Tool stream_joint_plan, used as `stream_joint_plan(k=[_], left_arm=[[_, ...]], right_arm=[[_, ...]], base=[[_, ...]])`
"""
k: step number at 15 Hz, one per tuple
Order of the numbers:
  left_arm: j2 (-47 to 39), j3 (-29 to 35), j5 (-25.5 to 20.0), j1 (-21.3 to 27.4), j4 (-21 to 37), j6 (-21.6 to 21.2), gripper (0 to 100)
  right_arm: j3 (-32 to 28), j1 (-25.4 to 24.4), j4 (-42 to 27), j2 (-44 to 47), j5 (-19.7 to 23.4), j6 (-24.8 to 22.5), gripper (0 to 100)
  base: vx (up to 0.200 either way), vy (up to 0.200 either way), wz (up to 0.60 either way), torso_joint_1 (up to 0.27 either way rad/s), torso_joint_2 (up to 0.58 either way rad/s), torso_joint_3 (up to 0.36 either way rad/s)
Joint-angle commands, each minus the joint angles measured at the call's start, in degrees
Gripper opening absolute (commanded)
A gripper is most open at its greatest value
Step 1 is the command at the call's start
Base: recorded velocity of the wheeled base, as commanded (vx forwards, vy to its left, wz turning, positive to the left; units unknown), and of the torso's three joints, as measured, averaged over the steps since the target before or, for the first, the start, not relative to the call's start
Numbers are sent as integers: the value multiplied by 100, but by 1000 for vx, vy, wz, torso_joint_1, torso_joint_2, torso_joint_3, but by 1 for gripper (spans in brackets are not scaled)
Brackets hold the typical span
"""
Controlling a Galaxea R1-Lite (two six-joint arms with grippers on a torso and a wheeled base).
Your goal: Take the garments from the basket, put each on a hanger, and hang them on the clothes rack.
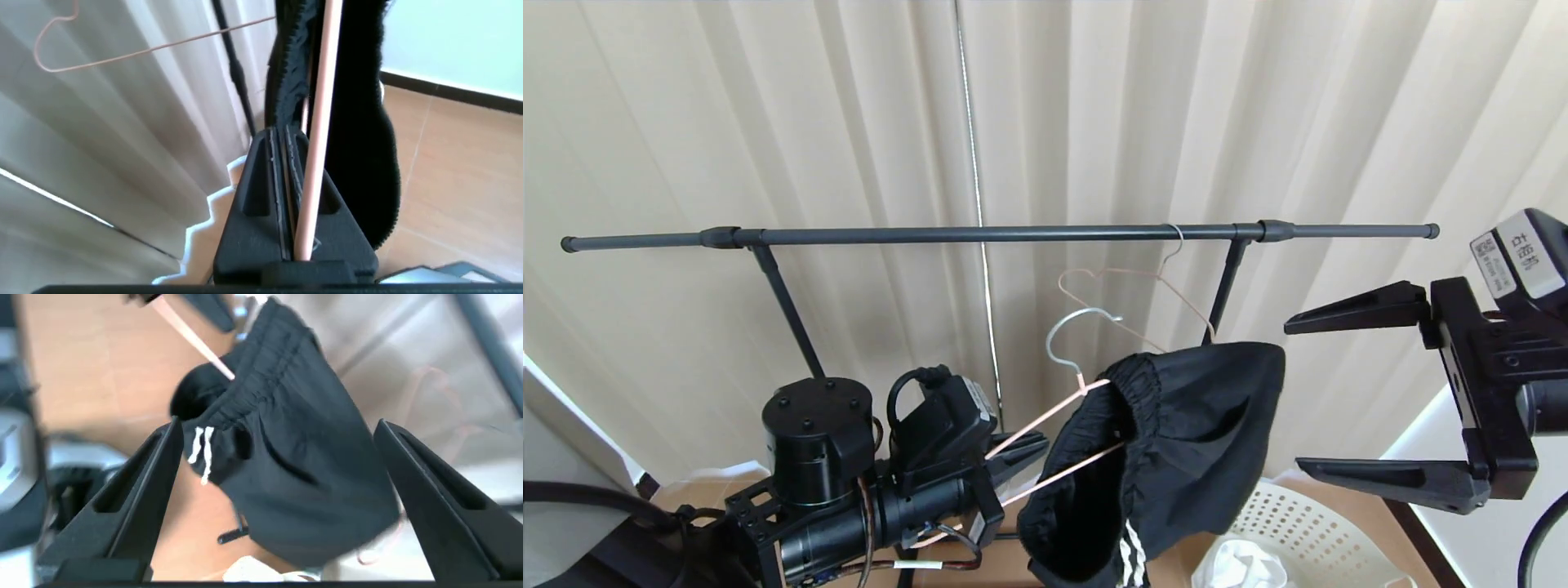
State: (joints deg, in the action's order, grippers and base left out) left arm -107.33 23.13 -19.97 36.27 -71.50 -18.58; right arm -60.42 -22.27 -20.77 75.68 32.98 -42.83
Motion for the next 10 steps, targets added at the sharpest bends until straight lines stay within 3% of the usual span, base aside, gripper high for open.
stream_joint_plan(k=[1, 4, 10], left_arm=[[107, -98, -51, 21, 4, -93, 0], [115, -115, -51, 153, 13, -252, 0], [89, -124, -42, 302, 13, -331, 0]], right_arm=[[-357, 118, -419, 518, 253, -455, 100], [-1042, 83, -1016, 1168, 271, -639, 100], [-1086, -401, -1016, 1678, 236, -613, 100]], base=[[0, 0, 0, 0, 0, 0], [0, 0, 0, 0, 0, 0], [0, 0, 0, 0, 0, 0]])
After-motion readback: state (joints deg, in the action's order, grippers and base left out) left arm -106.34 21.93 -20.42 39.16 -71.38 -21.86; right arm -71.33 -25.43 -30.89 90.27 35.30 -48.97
